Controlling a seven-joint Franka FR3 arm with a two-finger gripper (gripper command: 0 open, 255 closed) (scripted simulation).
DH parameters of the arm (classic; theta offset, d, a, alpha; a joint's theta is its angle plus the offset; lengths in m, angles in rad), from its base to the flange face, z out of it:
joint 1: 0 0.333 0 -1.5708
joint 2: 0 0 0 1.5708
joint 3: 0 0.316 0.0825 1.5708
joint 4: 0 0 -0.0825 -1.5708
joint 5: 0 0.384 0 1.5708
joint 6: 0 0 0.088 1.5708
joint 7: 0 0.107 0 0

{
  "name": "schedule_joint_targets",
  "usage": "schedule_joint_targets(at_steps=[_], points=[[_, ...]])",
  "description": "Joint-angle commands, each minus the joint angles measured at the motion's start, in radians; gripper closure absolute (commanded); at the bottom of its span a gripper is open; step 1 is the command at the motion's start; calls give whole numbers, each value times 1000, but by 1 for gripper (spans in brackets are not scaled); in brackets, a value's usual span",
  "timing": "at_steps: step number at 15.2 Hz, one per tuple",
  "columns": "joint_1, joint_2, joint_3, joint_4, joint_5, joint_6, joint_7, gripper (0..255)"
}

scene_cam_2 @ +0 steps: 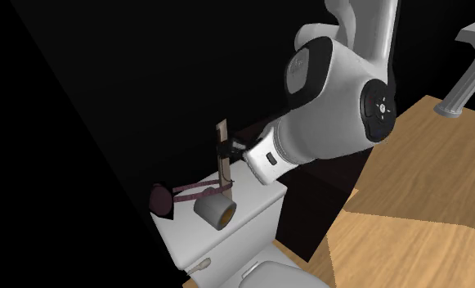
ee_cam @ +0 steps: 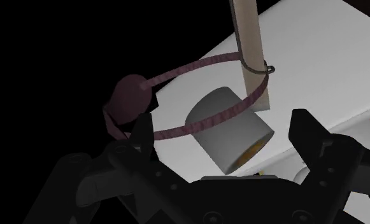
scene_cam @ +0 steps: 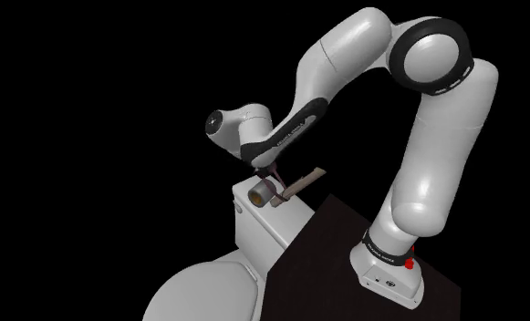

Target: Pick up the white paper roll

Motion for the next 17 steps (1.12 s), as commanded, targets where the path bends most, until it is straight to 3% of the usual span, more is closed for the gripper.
schedule_joint_targets(at_steps=[1,14,17], points=[[18,93,0,39,-87,-5,24,0],[174,659,-113,306,-558,-70,93,0],[175,700,-115,332,-565,-65,108,0]])
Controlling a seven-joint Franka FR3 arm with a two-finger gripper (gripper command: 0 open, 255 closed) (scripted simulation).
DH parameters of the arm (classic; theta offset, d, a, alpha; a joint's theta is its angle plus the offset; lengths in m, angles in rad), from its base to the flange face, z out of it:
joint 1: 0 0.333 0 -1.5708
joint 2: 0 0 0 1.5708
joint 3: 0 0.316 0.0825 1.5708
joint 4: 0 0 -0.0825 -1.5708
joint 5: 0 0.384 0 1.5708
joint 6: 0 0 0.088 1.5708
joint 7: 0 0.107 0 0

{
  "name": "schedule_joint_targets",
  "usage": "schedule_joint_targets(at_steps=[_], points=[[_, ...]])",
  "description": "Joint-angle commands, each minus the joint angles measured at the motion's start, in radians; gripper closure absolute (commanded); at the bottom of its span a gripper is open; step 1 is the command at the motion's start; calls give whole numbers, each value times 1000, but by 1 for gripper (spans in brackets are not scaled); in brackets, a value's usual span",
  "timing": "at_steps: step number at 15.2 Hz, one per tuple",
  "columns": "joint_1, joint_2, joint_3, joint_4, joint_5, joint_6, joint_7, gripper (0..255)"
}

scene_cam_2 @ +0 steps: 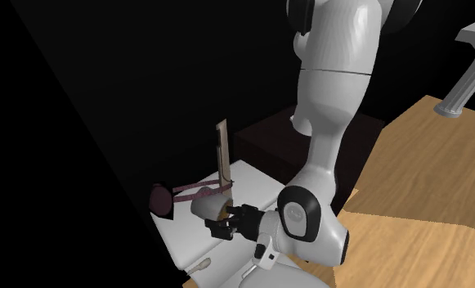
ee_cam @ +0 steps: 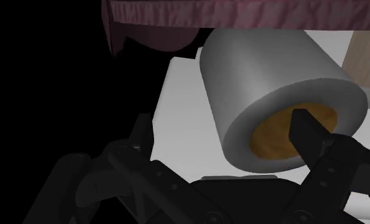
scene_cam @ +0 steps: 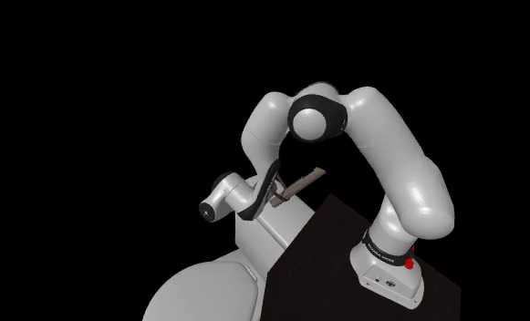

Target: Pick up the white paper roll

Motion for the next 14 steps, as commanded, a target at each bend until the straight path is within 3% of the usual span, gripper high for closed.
schedule_joint_targets(at_steps=[1,7,8,14], points=[[3,36,-4,22,-7,2,9,0],[5,86,-8,56,-13,7,25,0],[6,85,-8,55,-13,7,26,255],[5,86,-8,56,-13,7,25,255]])
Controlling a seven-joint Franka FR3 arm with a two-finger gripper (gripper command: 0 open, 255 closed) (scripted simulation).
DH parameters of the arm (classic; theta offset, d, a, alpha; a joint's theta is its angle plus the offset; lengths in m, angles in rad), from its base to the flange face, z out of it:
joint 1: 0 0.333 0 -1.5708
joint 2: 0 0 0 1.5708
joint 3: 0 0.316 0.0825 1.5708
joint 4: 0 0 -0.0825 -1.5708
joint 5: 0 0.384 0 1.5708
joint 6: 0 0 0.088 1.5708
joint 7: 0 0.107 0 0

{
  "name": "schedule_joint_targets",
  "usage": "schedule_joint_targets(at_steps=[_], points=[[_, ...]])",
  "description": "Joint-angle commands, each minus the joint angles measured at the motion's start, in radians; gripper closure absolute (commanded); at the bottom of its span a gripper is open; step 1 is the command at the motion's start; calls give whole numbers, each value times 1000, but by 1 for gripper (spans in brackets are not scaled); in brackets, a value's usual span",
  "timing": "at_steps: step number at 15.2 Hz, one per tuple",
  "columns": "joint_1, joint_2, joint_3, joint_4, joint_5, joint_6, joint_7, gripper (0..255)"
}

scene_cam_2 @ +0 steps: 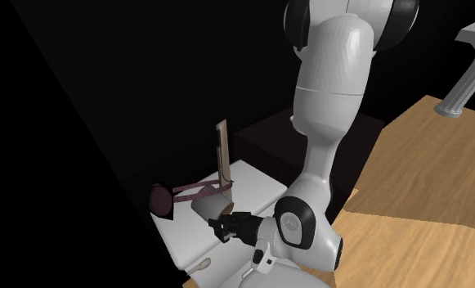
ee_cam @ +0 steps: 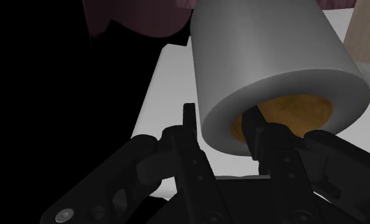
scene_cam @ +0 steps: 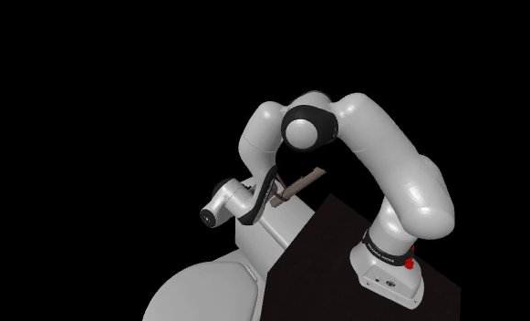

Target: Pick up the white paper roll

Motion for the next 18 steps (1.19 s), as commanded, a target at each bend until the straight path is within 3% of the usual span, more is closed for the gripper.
schedule_joint_targets(at_steps=[1,18], points=[[0,2,1,-1,0,3,1,255],[-12,-203,19,-127,32,-23,-78,255]])
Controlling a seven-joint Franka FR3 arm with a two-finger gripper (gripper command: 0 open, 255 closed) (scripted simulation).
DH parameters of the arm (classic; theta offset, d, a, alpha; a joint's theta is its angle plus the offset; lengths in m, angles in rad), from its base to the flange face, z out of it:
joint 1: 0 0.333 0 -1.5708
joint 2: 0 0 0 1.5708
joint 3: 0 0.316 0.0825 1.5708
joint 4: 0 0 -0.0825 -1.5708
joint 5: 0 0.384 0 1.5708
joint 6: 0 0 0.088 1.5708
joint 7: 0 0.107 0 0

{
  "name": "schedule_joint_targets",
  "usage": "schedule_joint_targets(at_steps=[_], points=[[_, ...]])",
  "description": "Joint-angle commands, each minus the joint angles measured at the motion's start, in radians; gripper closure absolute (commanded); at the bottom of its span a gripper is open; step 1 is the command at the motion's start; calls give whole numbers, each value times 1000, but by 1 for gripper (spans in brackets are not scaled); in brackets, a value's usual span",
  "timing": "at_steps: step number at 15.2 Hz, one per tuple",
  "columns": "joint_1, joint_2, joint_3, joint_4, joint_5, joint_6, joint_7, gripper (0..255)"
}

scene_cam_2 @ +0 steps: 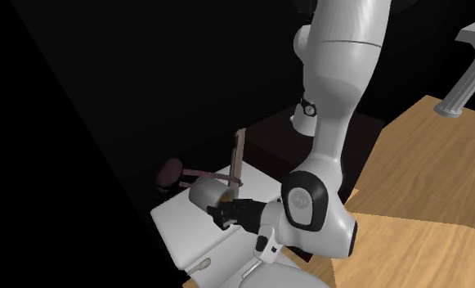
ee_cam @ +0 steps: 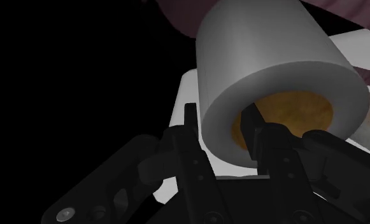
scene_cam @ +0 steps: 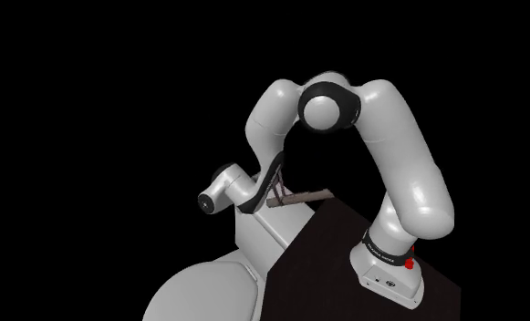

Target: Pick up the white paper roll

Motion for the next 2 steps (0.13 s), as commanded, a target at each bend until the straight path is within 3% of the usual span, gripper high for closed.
schedule_joint_targets(at_steps=[1,2], points=[[-2,-17,0,-11,1,-1,-7,255],[-2,-17,0,-11,1,-1,-7,255]])
